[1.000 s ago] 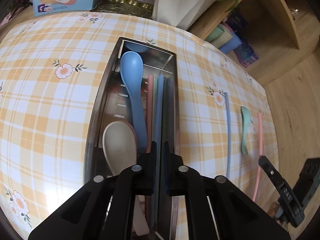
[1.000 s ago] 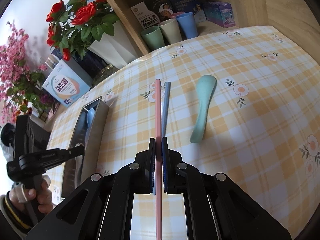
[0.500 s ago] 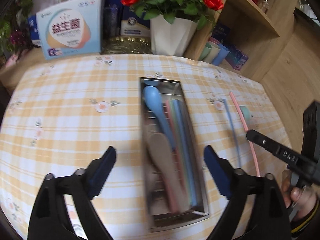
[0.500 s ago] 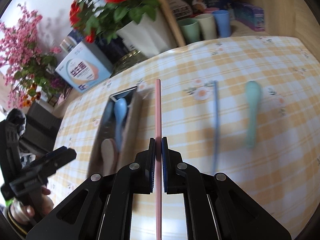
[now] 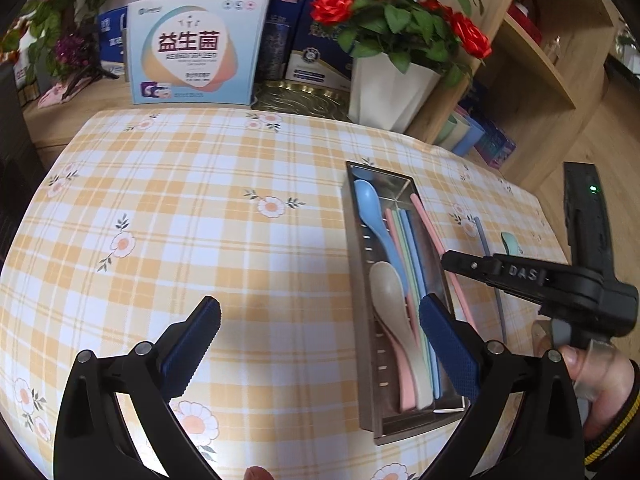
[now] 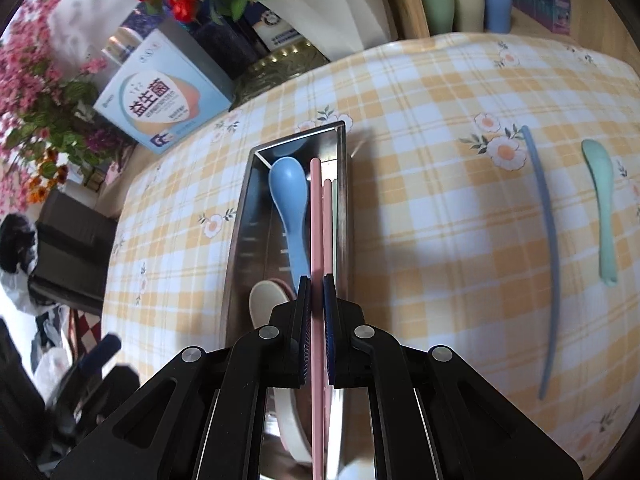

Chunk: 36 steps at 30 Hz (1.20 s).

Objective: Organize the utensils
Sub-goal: 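Open the left tool over the caddy while the right tool carries the pink chopstick toward it, then lower the pink chopstick into the caddy and open the right tool, then move the left tool onto the blue chopstick and close on it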

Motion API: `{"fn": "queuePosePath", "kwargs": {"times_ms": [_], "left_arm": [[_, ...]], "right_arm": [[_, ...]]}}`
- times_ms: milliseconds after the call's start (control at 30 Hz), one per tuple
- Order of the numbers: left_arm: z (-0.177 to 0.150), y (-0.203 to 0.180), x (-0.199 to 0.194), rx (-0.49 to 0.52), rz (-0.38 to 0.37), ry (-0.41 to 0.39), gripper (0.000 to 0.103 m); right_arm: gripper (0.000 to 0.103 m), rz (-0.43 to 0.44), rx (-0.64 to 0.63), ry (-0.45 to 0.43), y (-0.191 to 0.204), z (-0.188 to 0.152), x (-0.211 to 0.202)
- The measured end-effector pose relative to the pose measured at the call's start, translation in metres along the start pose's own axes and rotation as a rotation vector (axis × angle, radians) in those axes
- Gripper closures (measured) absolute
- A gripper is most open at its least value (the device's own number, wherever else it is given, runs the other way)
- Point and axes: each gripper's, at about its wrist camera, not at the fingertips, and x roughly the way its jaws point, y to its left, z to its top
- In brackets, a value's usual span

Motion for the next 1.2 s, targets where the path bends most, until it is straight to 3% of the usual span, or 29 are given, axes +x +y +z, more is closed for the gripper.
{"fn": "queuePosePath", "kwargs": {"times_ms": [467, 667, 700, 767, 800, 833, 933, 967, 1033, 1200], "left_arm": [[-0.002, 0.008, 0.0, -0.037, 0.003, -0.009, 0.006], [0.001, -0.003, -0.004, -0.024, -0.01, -0.017, 0.006], [0.002, -0.005, -0.006, -0.021, -0.007, -0.022, 0.006], [0.003, -0.01, -0.007, -0.018, -0.005, -0.026, 0.006], [0.004, -0.013, -0.007, -0.015, -0.007, -0.026, 0.006], [0.005, -0.017, -0.008, -0.008, -0.011, -0.026, 0.006], [0.007, -0.029, -0.007, 0.012, -0.001, -0.025, 0.006], [0.008, -0.033, -0.007, 0.017, 0.0, -0.024, 0.006], [0.009, -0.041, -0.007, 0.028, 0.005, -0.024, 0.006], [0.012, -0.062, -0.004, 0.061, -0.003, -0.01, 0.006]], "right_arm": [[0.095, 0.001, 0.07, 0.03, -0.004, 0.004, 0.017], [0.094, 0.026, 0.055, -0.029, -0.008, 0.002, -0.003], [0.09, 0.033, 0.044, -0.045, -0.009, 0.001, -0.008], [0.06, 0.044, 0.01, -0.096, -0.013, -0.003, -0.022], [0.038, 0.043, -0.004, -0.129, -0.015, -0.004, -0.029], [0.038, 0.037, -0.016, -0.183, -0.019, -0.007, -0.041], [0.036, 0.034, -0.044, -0.228, -0.032, -0.008, -0.058], [0.034, 0.026, -0.053, -0.238, -0.035, -0.008, -0.062], [0.019, 0.018, -0.089, -0.261, -0.046, -0.012, -0.072], [0.016, 0.043, -0.15, -0.302, -0.076, -0.027, -0.09]]}}
